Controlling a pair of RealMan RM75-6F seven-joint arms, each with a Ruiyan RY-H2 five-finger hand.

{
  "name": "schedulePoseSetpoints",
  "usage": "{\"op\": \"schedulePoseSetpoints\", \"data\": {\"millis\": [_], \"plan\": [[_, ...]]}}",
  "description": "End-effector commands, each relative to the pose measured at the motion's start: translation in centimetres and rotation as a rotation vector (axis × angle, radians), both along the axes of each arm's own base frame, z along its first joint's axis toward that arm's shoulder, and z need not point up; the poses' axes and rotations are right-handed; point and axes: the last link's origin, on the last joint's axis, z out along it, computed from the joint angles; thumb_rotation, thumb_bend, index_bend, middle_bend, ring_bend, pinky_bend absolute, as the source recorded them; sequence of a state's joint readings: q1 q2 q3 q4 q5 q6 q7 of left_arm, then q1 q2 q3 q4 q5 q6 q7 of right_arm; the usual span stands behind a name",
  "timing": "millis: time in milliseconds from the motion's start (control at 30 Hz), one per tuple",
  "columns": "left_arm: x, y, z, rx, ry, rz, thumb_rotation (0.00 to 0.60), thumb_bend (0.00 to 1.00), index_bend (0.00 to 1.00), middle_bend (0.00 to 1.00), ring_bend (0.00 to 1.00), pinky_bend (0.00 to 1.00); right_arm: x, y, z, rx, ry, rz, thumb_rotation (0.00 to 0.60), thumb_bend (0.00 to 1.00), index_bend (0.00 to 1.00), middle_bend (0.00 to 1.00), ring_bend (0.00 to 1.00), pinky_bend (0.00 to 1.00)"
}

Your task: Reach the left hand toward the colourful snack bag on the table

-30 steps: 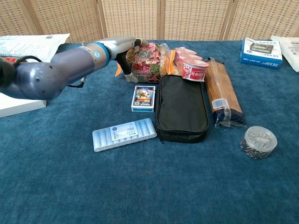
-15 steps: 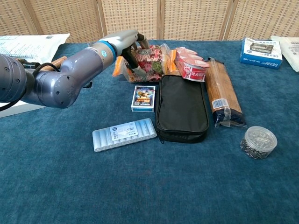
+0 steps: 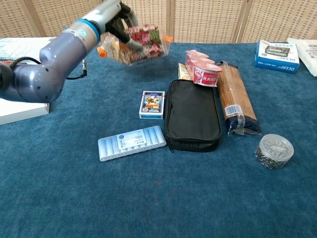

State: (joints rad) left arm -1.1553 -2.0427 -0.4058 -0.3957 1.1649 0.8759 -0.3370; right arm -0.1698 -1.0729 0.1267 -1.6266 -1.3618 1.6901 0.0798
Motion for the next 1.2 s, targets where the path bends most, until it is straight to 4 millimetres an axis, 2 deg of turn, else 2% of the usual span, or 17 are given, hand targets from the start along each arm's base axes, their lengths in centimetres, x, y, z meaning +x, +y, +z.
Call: {"op": "schedulePoseSetpoints", "data": {"millis": [33,367,567,867,1200], "plan": [[-0.5,-0.1,3.1,0.056,-0.099,-0.035,0.6,0.24,0.92,0.84,1.0,0.95,-0.1,-0.4,-0.4,0.011,-0.011,0.01,0.6,0.05,0.0,0.0,0.0,0.0],[-0.3,-3.5,11.3,0.13,-0.274,-0.096,0.6,0.24,0.91,0.83,1.0,0.95,-0.4,-2.1,-2.1,0.063,-0.047,0.053,0.596,0.05,0.0,0.0,0.0,0.0],[0.2,-5.7,14.8,0.166,-0.324,-0.119,0.6,0.24,0.9,0.83,1.0,0.94,-0.5,-2.6,-2.6,0.081,-0.061,0.079,0.599,0.05,0.0,0.0,0.0,0.0],[1.0,-8.2,17.4,0.176,-0.399,-0.145,0.6,0.23,0.89,0.82,1.0,0.93,-0.9,-2.8,-3.2,0.101,-0.085,0.097,0.598,0.05,0.0,0.0,0.0,0.0],[1.8,-9.0,18.0,0.159,-0.442,-0.174,0.6,0.23,0.89,0.82,1.0,0.93,-0.9,-2.8,-3.6,0.107,-0.09,0.101,0.6,0.05,0.0,0.0,0.0,0.0]]}}
